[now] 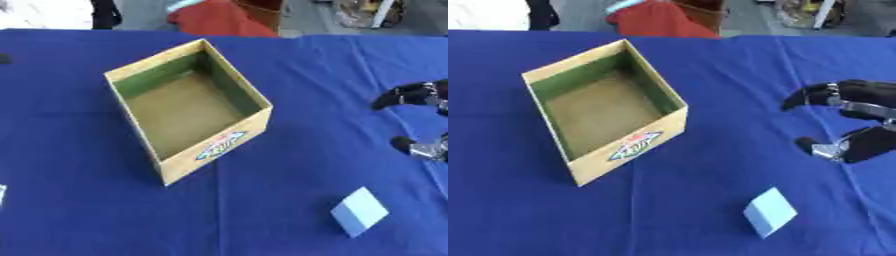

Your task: Pick up objects on the table and place them in the box.

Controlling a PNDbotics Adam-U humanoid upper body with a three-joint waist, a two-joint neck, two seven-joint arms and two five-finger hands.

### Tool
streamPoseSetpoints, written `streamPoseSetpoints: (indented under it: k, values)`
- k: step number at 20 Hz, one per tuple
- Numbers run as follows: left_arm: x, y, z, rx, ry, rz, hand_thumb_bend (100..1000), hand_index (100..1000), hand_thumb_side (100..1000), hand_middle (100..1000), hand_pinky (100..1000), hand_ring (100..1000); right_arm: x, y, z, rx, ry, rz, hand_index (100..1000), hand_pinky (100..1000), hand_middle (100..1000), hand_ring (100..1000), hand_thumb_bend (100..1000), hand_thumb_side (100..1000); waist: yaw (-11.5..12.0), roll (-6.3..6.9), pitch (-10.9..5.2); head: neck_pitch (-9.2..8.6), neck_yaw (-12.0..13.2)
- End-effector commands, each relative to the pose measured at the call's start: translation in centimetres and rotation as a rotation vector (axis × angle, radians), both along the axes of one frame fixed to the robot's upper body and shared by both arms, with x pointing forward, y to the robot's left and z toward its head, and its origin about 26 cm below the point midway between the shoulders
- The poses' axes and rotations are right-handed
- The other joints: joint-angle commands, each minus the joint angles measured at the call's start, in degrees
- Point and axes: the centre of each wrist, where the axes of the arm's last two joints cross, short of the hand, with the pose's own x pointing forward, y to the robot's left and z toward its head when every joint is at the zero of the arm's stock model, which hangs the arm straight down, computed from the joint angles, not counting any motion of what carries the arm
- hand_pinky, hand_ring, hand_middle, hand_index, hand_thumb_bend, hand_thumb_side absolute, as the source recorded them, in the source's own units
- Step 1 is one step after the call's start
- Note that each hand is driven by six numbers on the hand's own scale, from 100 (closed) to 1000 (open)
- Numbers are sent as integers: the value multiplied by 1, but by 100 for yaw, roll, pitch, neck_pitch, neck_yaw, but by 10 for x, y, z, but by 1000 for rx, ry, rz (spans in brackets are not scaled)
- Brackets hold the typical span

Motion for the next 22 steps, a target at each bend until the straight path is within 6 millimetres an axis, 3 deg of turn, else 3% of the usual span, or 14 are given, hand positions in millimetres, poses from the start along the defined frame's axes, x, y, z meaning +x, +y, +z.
streamPoseSetpoints:
  k: [1,6,20,21,22]
  values:
    - [-2,3,8,36,-19,2,159,735,912,678,580,801,-2,-9,11,-33,-4,1,928,856,872,880,218,626,-16,-7,-97,58,59]
    - [-3,3,7,39,-11,2,159,735,912,678,580,800,-4,-11,3,-31,8,21,938,838,873,867,244,560,-43,-22,-132,130,77]
    - [-3,3,6,39,2,-4,161,735,911,679,580,800,-10,-9,-22,13,25,82,930,818,854,848,256,566,-39,-50,-237,243,98]
    - [-3,3,5,39,3,-4,161,735,911,679,580,800,-10,-8,-24,21,23,85,930,817,853,847,296,553,-36,-51,-242,243,95]
    - [-3,3,5,39,4,-4,161,735,911,679,580,800,-11,-8,-26,26,23,88,931,816,852,848,260,574,-33,-52,-247,244,93]
